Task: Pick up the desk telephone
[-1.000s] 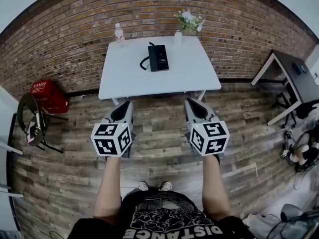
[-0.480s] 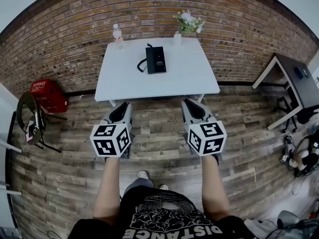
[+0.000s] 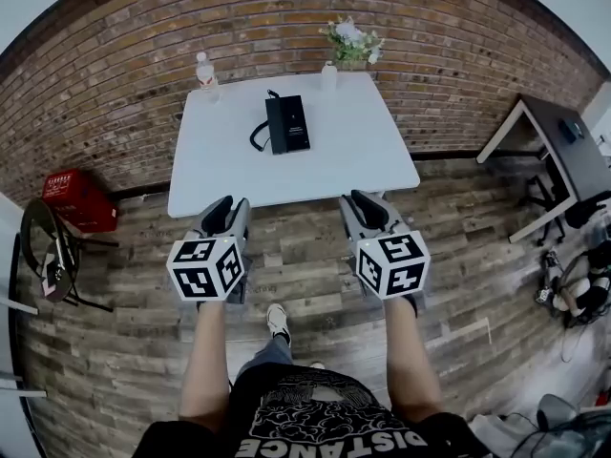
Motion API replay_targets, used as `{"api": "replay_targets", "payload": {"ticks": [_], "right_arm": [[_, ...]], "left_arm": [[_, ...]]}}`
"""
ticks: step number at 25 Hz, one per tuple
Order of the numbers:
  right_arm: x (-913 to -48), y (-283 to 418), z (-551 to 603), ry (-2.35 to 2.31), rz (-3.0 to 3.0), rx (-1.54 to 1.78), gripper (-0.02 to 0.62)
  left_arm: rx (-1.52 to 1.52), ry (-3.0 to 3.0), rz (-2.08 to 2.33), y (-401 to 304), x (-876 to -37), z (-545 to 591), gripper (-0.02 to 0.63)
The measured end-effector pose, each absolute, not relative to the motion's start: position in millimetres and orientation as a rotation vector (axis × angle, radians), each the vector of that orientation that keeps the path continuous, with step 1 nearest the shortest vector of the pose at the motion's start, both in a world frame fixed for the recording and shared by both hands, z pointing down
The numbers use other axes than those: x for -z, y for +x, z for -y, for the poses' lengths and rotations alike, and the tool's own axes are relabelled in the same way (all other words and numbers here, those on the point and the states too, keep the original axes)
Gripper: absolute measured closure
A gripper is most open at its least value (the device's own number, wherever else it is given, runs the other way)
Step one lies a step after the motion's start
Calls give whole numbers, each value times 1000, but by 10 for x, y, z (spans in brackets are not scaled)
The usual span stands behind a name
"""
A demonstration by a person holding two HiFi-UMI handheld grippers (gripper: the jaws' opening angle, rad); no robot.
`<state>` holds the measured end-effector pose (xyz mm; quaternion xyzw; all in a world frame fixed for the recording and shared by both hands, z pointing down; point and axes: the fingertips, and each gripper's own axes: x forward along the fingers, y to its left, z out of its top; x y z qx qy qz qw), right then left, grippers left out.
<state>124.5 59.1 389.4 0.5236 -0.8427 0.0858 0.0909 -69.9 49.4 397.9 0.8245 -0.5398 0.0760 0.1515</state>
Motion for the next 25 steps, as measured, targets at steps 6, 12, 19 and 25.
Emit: {"api": "replay_targets", "payload": {"ticks": [6,12,19,25], "right_arm": [[-3890,1092,-5,1564,2479,-270,519],[-3882,860,495,1568,2453,-286,481],[-3902,613,953,1588,2425,-305,448],[-3871,471,1213,1617,2414,-321,410]], "left_arm": [[-219,2380,1503,-813,-3968,145,487],[-223,2385,1450,-993,-3980,698,470],[-226,2396,1386,-1157,-4030,1198,438],[-232,2419,1324,-1199,-4034,1498,399]]}}
